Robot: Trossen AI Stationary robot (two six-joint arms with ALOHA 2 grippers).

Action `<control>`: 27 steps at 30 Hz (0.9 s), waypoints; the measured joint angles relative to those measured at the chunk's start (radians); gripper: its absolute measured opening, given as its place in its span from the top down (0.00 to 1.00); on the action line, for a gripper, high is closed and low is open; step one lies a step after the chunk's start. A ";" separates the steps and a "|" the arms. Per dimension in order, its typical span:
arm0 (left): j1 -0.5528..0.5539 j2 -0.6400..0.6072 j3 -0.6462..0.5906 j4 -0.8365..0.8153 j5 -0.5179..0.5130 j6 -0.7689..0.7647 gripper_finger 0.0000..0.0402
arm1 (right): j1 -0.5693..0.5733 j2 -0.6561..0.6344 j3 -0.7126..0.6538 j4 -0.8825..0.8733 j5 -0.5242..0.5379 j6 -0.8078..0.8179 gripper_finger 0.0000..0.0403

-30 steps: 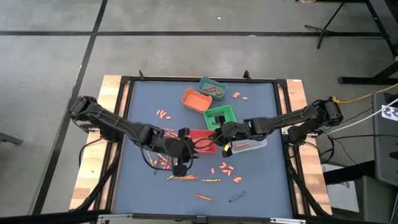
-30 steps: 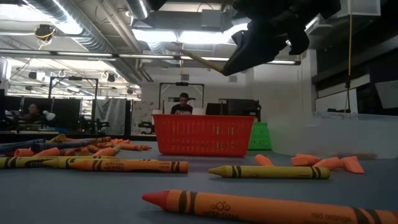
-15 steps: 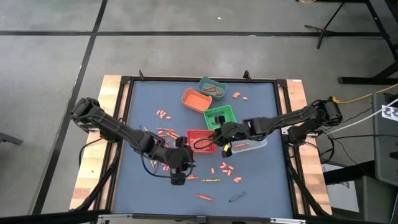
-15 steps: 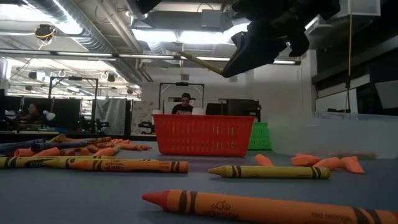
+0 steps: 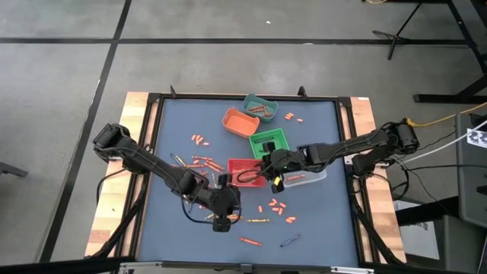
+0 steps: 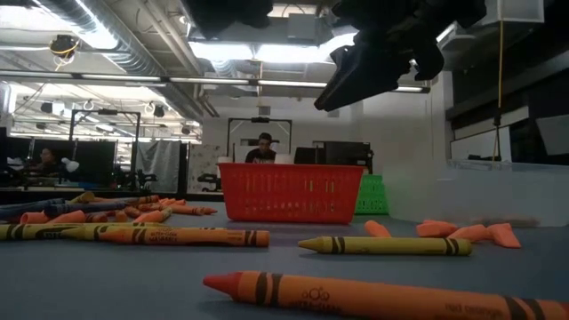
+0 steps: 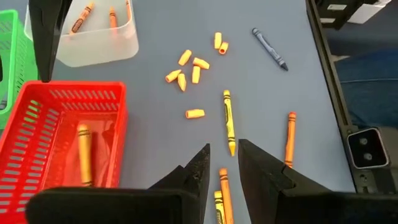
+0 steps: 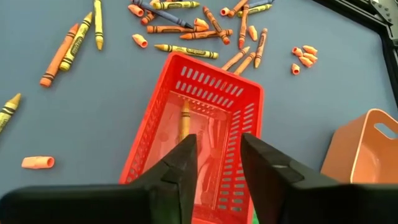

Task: Sort crayons
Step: Put the yellow crayon into the red bin, then put the orange crayon into the orange bin

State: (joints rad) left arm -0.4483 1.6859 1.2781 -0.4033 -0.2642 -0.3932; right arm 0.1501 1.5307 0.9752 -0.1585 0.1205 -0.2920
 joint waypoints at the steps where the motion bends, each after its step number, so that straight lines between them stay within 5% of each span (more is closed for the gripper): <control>1: 0.000 0.000 0.000 0.001 0.000 -0.009 0.83 | 0.000 0.000 0.000 0.000 0.000 0.000 0.68; 14: -0.009 0.038 0.000 0.028 0.000 -0.114 0.83 | 0.000 0.000 0.000 -0.032 0.001 0.000 0.68; 27: -0.004 0.207 0.000 0.066 0.098 -0.129 0.83 | 0.000 0.000 0.000 -0.031 0.000 0.000 0.68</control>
State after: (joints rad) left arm -0.4526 1.8933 1.2785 -0.3377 -0.1658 -0.5220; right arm 0.1497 1.5303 0.9749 -0.1890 0.1207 -0.2924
